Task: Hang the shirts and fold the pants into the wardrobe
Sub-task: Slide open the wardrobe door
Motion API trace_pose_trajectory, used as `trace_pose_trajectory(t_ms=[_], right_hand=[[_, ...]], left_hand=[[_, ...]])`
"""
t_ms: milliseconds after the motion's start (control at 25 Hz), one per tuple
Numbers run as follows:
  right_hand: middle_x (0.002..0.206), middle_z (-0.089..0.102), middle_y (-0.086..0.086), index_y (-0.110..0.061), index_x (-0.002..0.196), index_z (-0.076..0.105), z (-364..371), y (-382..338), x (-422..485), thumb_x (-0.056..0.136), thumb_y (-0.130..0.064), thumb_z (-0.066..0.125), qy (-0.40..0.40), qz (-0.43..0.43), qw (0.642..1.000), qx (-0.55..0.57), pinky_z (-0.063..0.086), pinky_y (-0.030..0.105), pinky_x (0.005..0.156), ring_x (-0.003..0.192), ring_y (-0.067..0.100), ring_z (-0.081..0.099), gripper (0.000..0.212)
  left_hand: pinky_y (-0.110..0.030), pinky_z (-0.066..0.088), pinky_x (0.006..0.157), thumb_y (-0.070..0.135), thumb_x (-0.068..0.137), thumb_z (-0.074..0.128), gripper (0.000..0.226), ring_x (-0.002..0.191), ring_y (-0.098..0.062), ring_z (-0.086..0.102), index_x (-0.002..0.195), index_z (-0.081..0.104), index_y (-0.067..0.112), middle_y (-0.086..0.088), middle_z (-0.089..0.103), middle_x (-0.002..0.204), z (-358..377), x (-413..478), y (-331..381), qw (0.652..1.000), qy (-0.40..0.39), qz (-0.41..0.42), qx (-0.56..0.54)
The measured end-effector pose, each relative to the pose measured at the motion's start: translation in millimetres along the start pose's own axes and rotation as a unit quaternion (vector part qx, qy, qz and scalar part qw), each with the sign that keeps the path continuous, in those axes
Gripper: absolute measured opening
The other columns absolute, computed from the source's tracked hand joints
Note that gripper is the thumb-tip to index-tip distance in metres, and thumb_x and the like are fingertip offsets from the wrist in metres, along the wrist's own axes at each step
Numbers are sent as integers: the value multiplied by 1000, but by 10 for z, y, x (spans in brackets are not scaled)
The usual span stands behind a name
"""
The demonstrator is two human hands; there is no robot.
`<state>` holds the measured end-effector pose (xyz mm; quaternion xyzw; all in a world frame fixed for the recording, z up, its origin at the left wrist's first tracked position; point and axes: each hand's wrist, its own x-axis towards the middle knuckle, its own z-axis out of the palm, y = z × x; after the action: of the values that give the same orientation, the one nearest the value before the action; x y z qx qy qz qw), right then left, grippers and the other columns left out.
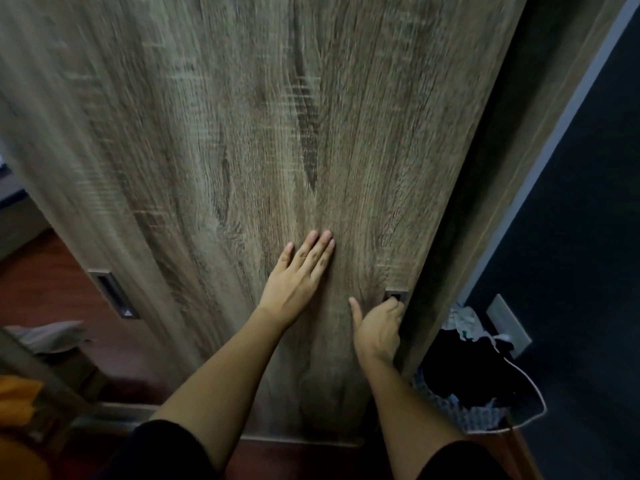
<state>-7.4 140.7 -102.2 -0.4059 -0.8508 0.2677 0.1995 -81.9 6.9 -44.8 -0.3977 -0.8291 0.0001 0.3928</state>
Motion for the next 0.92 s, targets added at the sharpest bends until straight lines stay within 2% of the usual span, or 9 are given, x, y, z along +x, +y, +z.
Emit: trace_pose_trajectory(t_ms=[240, 360, 480, 600, 920], right_hand=[[126, 45, 19, -2, 123, 38, 349, -536, -442, 83, -56, 55, 3, -23, 1000, 3, 51, 43, 78, 117, 32, 49, 70], [126, 46, 18, -2, 122, 38, 581, -891, -718, 83, -56, 55, 6, -34, 999, 5, 51, 41, 78, 117, 32, 49, 69], [123, 47, 18, -2, 120, 39, 856, -1260, -1000, 82, -57, 55, 4, -42, 999, 6, 51, 40, 76, 114, 32, 51, 69], [120, 47, 18, -3, 115, 40, 1137, -1610, -1261, 81, -58, 56, -4, -55, 998, 11, 52, 43, 75, 111, 33, 52, 67], [122, 47, 19, -2, 116, 42, 1751, -2475, -1979, 86, -39, 57, -60, -123, 990, 12, 51, 40, 75, 110, 34, 53, 50]], left_hand=[[-43, 24, 108, 12, 90, 29, 55, 138, -20, 23, 145, 22, 7, -3, 23, 153, -83, -397, -683, 1000, 12, -14, 10], [-44, 32, 107, 12, 90, 29, 56, 139, -21, 22, 145, 21, 7, -3, 24, 151, -100, -643, -1121, 1000, 11, -21, 10], [-45, 34, 106, 12, 90, 28, 56, 145, -24, 3, 145, 20, 7, -4, 20, 151, -135, -907, -1599, 999, 2, -31, 21], [-47, 33, 107, 12, 90, 27, 56, 144, -21, -13, 145, 18, 6, -3, 19, 154, -156, -1176, -2079, 999, -8, -38, 31], [-52, 37, 101, 7, 89, 27, 54, 142, -18, -21, 143, 21, 3, -9, 24, 150, -326, -1848, -3230, 995, -56, -81, 18]])
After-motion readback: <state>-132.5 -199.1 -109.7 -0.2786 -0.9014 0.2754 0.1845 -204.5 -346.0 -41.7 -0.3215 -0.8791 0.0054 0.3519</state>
